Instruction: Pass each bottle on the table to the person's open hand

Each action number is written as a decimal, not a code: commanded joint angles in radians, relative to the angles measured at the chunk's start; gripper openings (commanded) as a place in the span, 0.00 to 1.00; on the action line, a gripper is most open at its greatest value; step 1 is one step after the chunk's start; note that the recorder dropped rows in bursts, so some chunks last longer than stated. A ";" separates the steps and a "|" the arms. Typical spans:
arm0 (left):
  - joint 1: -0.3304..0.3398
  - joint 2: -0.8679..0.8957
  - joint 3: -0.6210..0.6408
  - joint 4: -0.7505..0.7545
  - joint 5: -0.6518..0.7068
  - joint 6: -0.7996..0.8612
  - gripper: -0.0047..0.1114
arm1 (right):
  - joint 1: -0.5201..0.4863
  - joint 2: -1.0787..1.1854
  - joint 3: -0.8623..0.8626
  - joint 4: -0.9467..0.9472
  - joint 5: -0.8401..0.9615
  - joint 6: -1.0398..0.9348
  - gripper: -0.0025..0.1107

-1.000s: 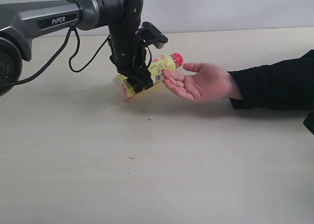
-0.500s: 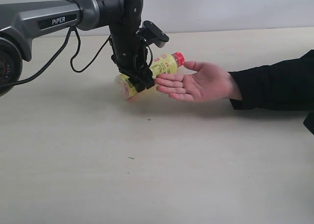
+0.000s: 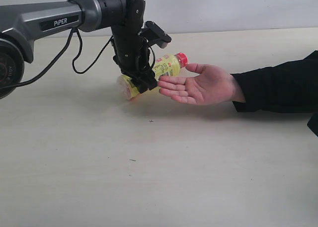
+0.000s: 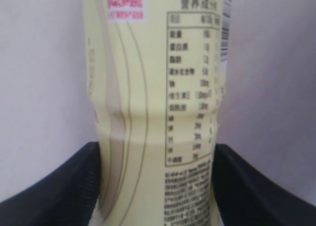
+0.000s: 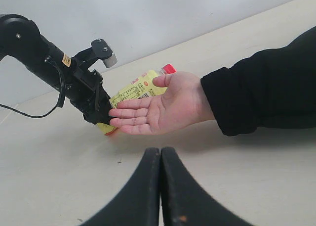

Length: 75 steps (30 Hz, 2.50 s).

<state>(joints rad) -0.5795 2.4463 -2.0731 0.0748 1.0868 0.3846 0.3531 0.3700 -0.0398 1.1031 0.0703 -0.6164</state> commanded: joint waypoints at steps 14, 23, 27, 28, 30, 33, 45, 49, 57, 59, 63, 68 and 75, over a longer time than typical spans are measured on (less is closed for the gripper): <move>-0.003 0.023 0.003 -0.003 0.003 -0.005 0.67 | -0.003 -0.006 0.003 -0.004 -0.005 -0.009 0.02; -0.003 0.019 0.003 -0.003 -0.016 -0.009 0.22 | -0.003 -0.006 0.003 -0.004 -0.005 -0.009 0.02; -0.003 -0.020 0.003 0.013 -0.015 -0.061 0.04 | -0.003 -0.006 0.003 -0.004 -0.005 -0.009 0.02; -0.003 -0.047 0.003 0.019 -0.021 -0.093 0.04 | -0.003 -0.006 0.003 -0.004 -0.005 -0.009 0.02; -0.003 -0.103 0.003 0.025 -0.023 -0.156 0.04 | -0.003 -0.006 0.003 -0.004 -0.005 -0.009 0.02; -0.007 -0.186 0.003 0.029 0.001 -0.225 0.04 | -0.003 -0.006 0.003 -0.004 -0.005 -0.009 0.02; -0.210 -0.287 0.003 0.101 0.065 -0.614 0.04 | -0.003 -0.006 0.003 -0.004 -0.005 -0.009 0.02; -0.265 -0.287 0.003 0.105 0.063 -0.730 0.04 | -0.003 -0.006 0.003 -0.004 -0.005 -0.009 0.02; -0.340 -0.218 0.003 0.230 0.031 -1.045 0.04 | -0.003 -0.006 0.003 -0.004 -0.005 -0.009 0.02; -0.343 -0.190 0.003 0.230 0.031 -1.091 0.04 | -0.003 -0.006 0.003 -0.004 -0.005 -0.009 0.02; -0.350 -0.150 0.003 0.230 0.023 -1.100 0.04 | -0.003 -0.006 0.003 -0.004 -0.005 -0.009 0.02; -0.352 -0.131 0.003 0.224 0.007 -1.100 0.06 | -0.003 -0.006 0.003 -0.004 -0.005 -0.009 0.02; -0.350 -0.131 0.003 0.224 -0.001 -1.096 0.38 | -0.003 -0.006 0.003 -0.004 -0.005 -0.009 0.02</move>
<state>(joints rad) -0.9243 2.3204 -2.0711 0.2984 1.0991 -0.7086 0.3531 0.3700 -0.0398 1.1031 0.0703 -0.6164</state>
